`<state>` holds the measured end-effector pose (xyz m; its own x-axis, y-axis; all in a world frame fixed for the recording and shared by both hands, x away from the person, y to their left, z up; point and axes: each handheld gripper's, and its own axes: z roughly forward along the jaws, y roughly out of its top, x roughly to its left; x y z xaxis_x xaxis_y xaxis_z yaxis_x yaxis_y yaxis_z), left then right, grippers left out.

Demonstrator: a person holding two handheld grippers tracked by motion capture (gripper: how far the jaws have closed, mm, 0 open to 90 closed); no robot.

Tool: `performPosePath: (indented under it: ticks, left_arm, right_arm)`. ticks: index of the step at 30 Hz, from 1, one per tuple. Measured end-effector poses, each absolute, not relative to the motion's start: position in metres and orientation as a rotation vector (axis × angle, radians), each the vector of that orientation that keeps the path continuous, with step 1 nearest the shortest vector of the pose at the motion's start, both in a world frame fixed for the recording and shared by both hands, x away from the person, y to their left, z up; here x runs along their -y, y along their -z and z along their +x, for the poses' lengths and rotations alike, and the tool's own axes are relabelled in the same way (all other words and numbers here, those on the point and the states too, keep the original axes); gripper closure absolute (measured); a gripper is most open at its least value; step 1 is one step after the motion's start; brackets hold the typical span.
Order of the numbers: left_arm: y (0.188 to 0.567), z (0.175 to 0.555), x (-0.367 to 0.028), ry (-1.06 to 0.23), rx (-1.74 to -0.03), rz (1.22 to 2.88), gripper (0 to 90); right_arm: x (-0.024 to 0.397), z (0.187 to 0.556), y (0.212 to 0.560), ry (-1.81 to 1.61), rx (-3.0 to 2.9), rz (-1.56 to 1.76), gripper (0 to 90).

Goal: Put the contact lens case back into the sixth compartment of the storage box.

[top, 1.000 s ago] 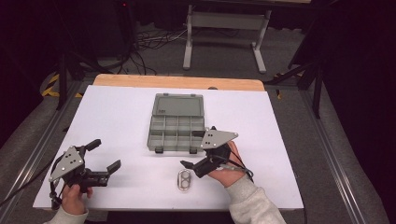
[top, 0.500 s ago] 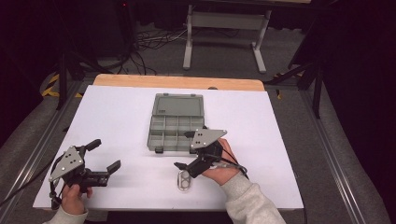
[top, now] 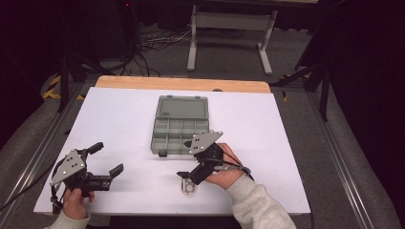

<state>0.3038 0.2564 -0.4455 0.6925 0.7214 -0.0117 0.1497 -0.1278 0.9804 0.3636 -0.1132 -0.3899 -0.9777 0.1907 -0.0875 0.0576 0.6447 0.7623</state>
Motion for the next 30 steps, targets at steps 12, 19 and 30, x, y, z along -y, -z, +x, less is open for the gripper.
performPosePath:
  ticks: [12,19,30]
  left_arm:
    - [0.446,0.304,-0.256,-0.565,-0.714,1.659,0.3]
    - [0.445,0.303,-0.257,-0.566,-0.714,1.664,0.3]
    - [0.445,0.304,-0.257,-0.564,-0.712,1.662,0.3]
  right_arm:
    - [0.105,0.361,0.401,-1.075,-2.842,0.161,7.7]
    - [0.101,0.360,0.408,-1.001,-2.887,0.150,7.7]
    - [0.096,0.357,0.419,-0.861,-2.941,0.117,8.5]
